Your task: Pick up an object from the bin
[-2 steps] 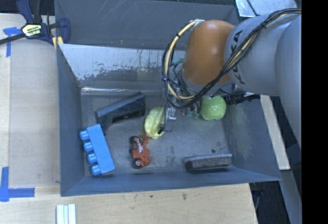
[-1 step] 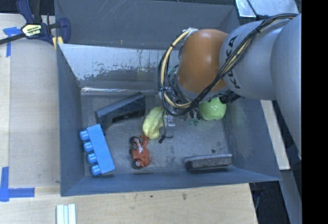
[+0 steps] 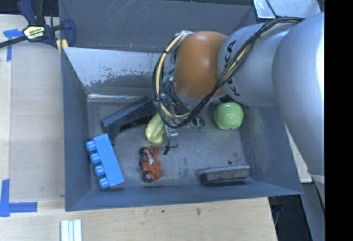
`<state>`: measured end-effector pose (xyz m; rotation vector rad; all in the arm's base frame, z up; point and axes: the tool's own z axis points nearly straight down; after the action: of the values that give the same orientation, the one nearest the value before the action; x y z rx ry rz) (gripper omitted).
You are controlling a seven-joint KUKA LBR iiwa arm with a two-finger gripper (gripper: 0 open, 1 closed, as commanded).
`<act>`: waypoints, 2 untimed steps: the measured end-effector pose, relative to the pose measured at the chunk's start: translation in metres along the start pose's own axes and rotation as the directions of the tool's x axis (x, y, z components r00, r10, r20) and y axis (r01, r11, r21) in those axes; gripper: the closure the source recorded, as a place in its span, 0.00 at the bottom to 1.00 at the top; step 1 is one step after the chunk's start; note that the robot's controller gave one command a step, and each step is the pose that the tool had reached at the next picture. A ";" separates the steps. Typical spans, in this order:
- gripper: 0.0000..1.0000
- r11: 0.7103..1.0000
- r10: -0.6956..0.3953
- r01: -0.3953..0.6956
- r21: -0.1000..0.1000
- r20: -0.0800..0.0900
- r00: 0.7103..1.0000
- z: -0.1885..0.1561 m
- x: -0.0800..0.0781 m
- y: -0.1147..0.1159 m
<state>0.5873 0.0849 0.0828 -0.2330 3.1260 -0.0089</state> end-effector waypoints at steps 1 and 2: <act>1.00 0.991 -0.133 0.133 -0.007 0.014 0.991 0.007 -0.011 0.029; 1.00 0.968 -0.251 0.251 -0.004 0.016 0.968 0.007 -0.010 0.005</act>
Offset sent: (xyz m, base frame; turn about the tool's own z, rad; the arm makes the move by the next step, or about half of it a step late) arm 0.0000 0.0000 0.0000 0.0000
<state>0.5965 0.0914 0.0756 -0.6237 3.0578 0.0015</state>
